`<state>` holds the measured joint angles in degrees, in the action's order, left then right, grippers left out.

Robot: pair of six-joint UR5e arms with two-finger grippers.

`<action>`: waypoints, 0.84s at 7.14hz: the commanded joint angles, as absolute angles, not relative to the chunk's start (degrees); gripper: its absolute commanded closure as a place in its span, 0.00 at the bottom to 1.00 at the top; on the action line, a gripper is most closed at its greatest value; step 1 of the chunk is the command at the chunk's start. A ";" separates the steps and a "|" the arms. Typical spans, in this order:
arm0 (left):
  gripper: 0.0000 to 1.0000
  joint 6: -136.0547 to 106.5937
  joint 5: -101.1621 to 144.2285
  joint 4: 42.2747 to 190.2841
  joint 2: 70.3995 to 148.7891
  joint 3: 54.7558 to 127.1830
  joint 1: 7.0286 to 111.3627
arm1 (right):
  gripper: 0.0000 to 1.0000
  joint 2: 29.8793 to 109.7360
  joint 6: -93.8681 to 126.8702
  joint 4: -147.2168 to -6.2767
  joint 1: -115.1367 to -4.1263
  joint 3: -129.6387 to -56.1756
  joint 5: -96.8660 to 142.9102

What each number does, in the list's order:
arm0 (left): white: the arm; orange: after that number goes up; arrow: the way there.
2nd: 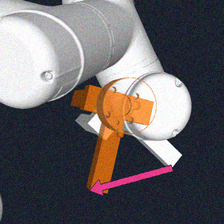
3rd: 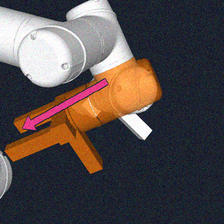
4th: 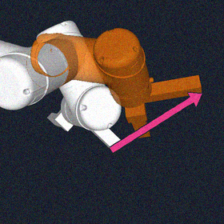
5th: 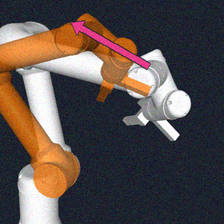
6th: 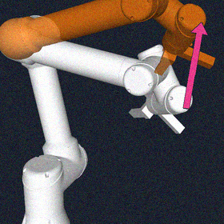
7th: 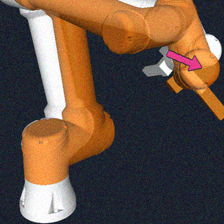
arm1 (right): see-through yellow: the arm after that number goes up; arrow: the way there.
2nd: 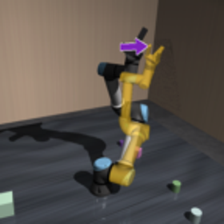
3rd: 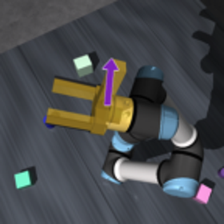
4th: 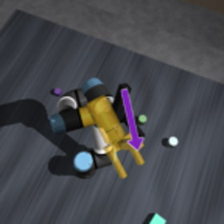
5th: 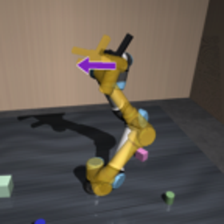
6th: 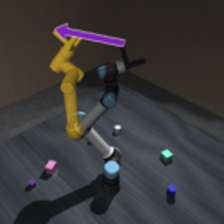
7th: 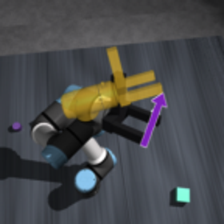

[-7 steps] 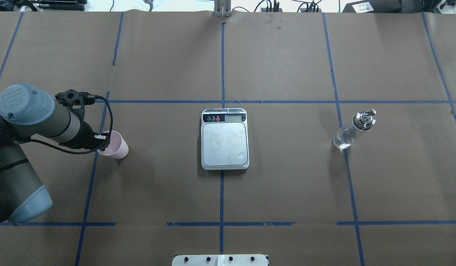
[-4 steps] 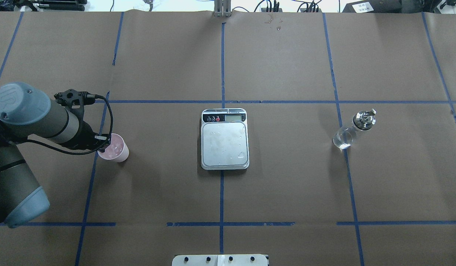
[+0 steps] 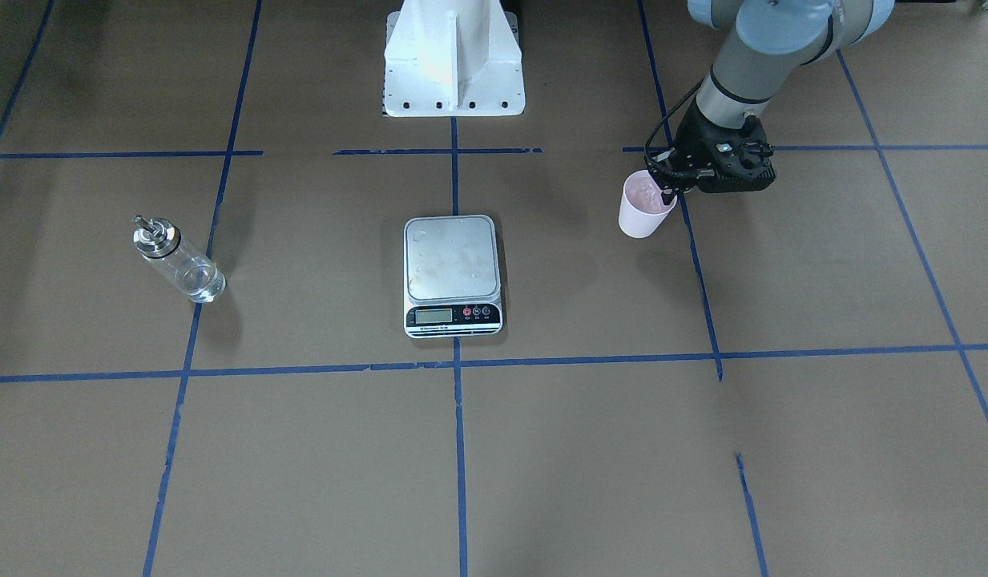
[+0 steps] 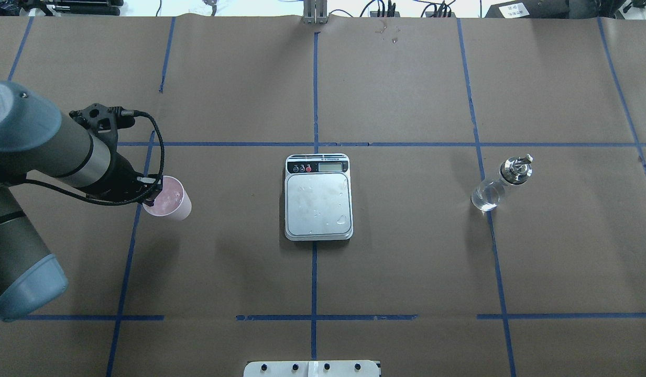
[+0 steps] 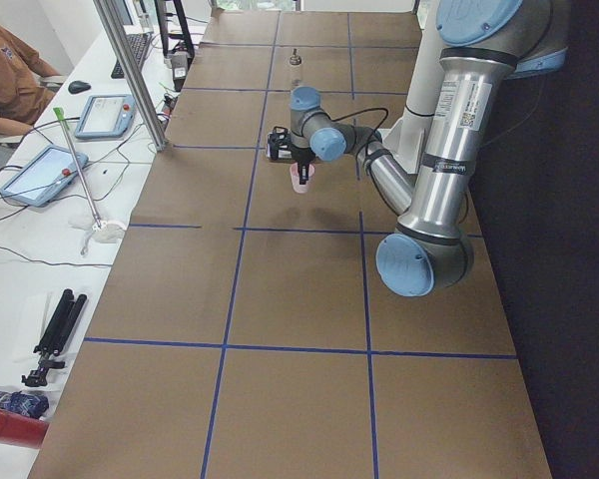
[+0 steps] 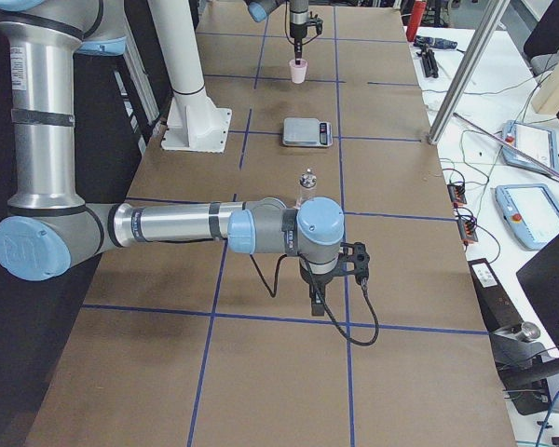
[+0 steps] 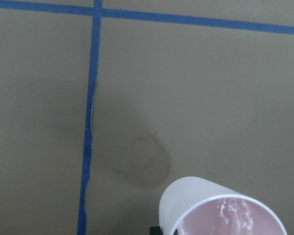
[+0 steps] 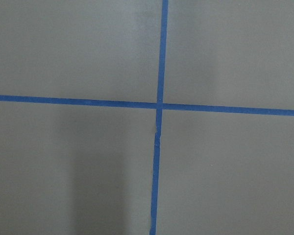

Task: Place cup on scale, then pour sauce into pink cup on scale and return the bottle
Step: 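Close the left gripper on the pink cup rim and lift, then carry the pink cup with the left gripper over the scale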

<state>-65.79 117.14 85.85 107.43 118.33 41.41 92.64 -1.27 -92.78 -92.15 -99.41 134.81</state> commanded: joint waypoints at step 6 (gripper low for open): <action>1.00 -86.55 118.39 77.57 138.41 99.72 38.07 | 0.00 91.24 -1.23 -93.07 -91.23 -100.90 134.21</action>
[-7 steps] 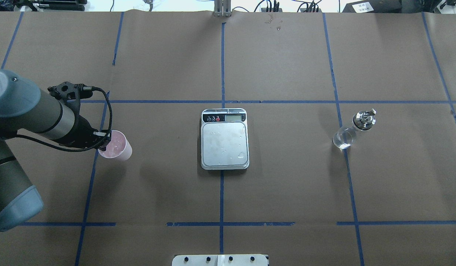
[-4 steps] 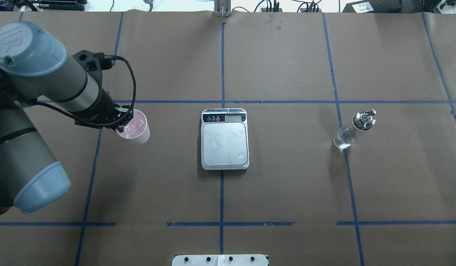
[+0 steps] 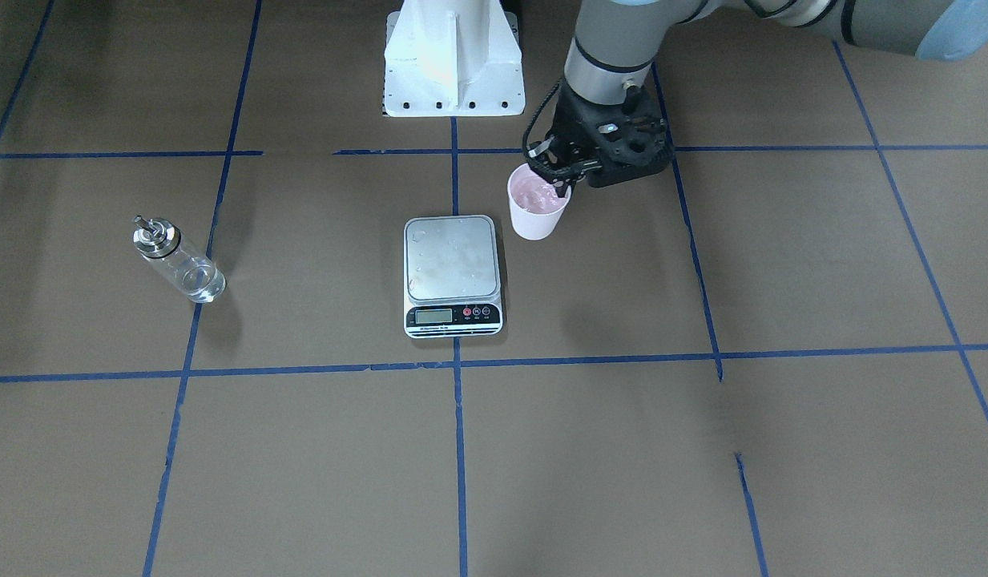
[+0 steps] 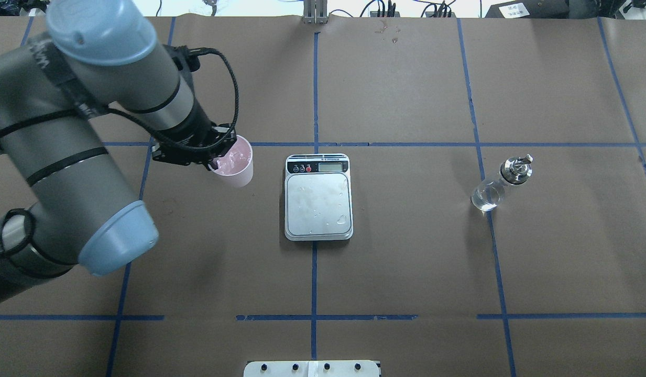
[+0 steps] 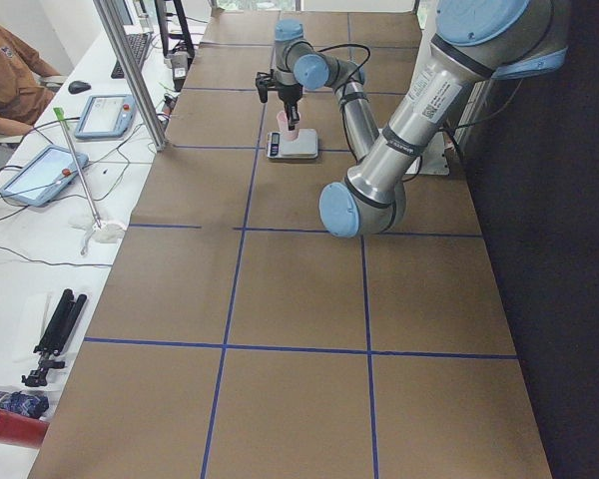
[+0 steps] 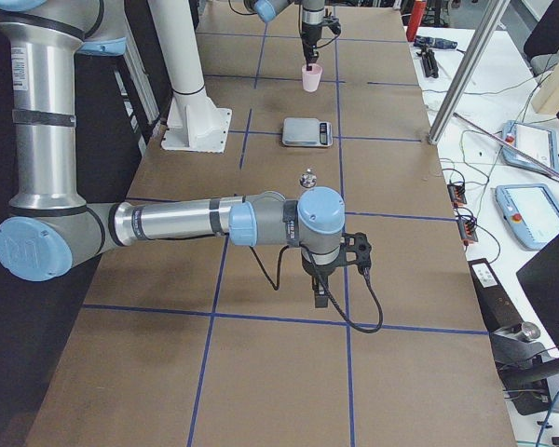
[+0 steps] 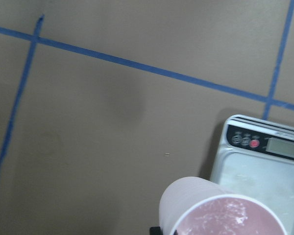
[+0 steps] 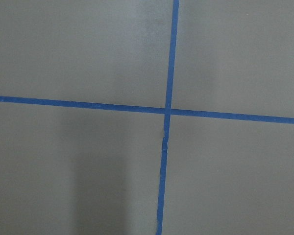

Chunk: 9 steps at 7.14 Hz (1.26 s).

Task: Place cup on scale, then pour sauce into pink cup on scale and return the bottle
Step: 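Carry the pink cup with the left gripper over the scale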

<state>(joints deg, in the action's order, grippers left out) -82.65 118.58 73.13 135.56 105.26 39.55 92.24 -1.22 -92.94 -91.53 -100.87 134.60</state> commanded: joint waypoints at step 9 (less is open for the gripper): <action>1.00 -92.55 114.52 86.66 139.57 90.26 31.46 | 0.00 92.29 -1.23 -92.81 -91.14 -103.18 137.29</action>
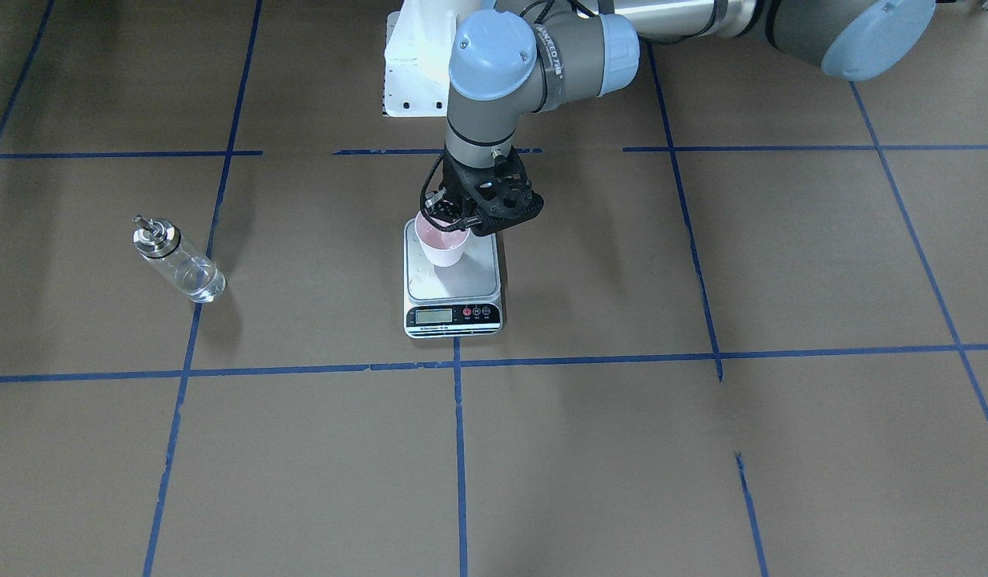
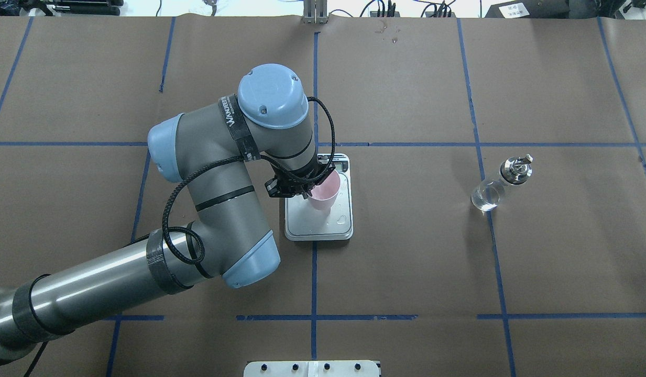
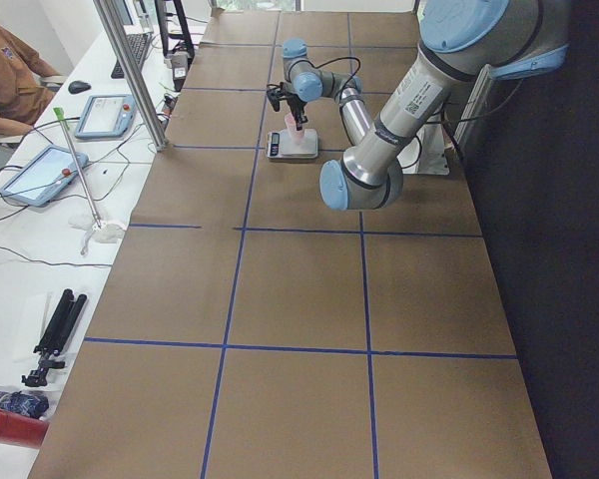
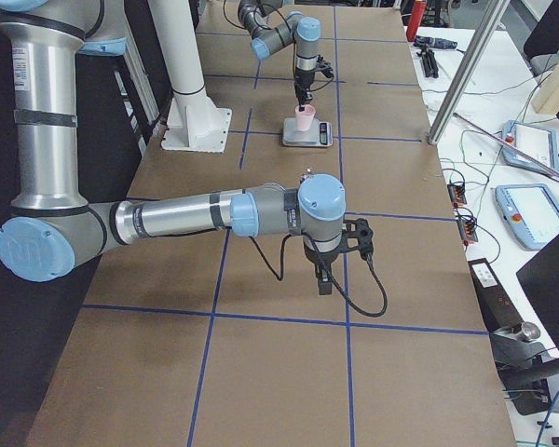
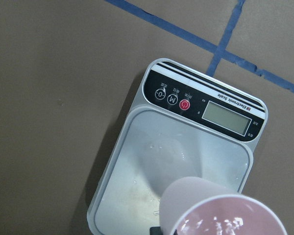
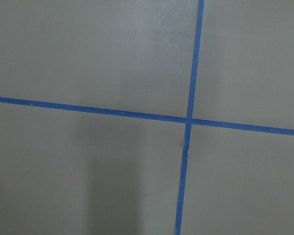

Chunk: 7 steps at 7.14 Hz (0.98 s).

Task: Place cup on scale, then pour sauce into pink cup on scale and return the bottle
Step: 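Carry the pink cup with the left gripper over the scale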

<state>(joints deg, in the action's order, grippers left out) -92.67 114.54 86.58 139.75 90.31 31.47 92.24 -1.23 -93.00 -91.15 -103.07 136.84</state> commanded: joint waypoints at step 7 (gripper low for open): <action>0.00 -90.88 114.00 86.57 138.87 92.36 31.64 | 0.00 92.02 -1.05 -92.90 -91.14 -103.53 137.64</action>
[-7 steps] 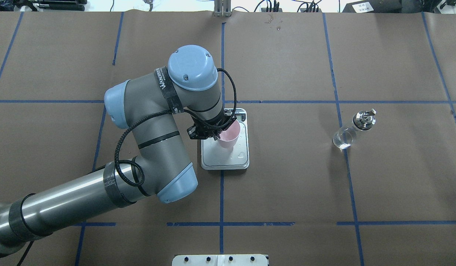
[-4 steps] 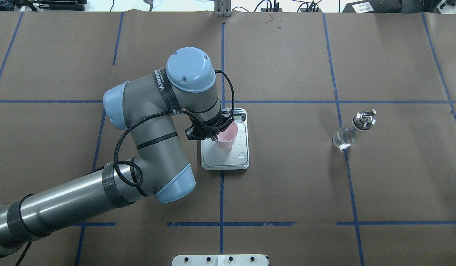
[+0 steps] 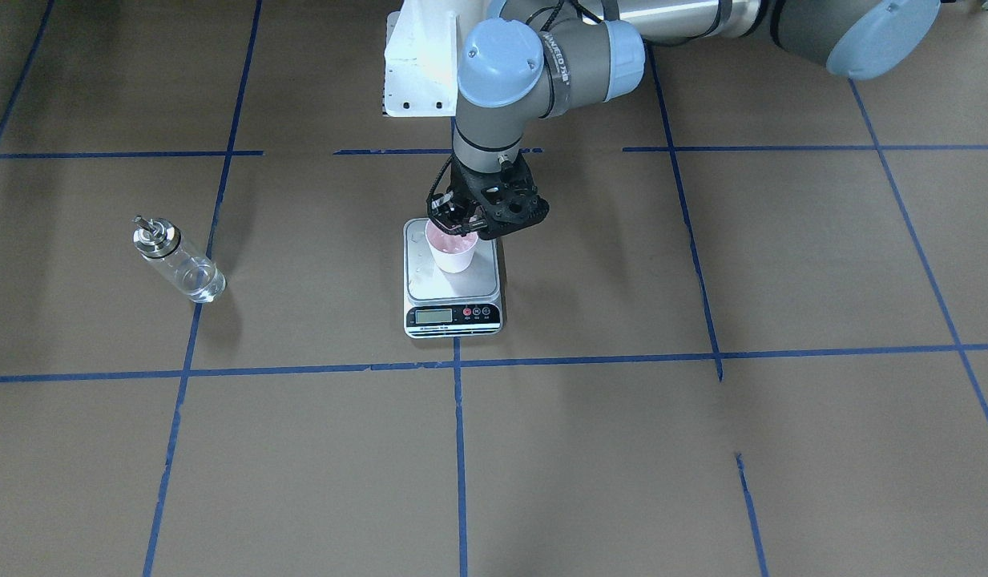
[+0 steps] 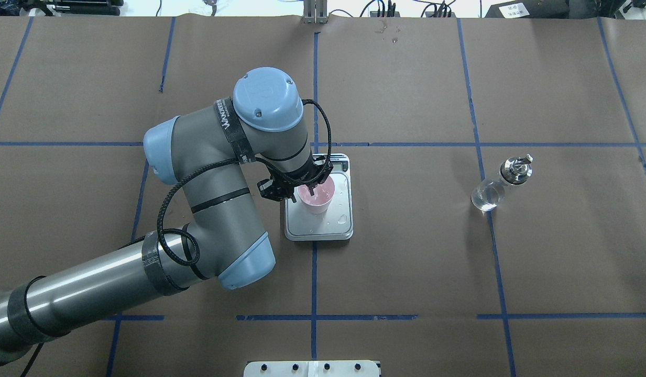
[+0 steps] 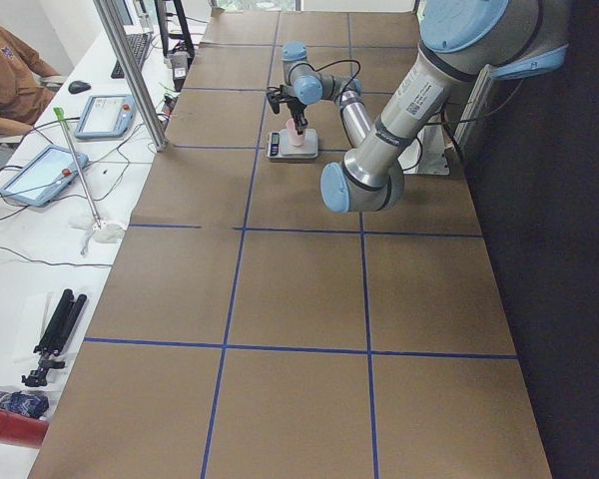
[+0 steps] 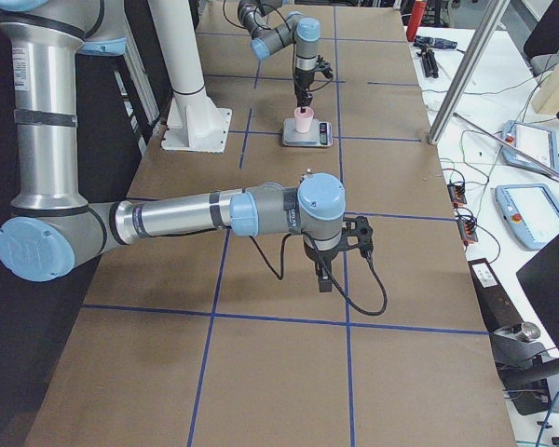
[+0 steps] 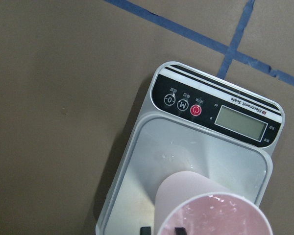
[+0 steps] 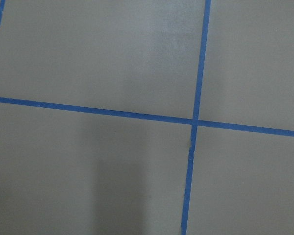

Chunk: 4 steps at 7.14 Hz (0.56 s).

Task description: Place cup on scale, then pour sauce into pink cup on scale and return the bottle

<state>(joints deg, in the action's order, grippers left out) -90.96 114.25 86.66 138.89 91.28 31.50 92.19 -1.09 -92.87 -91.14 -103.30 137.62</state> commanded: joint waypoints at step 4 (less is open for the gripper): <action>0.00 -83.43 114.43 75.54 138.43 103.24 34.96 | 0.00 93.77 10.08 -106.38 -85.72 -123.23 137.38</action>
<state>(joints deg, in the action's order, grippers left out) -86.67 114.27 80.04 138.50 99.63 33.41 92.85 6.17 -99.84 -88.48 -114.56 137.66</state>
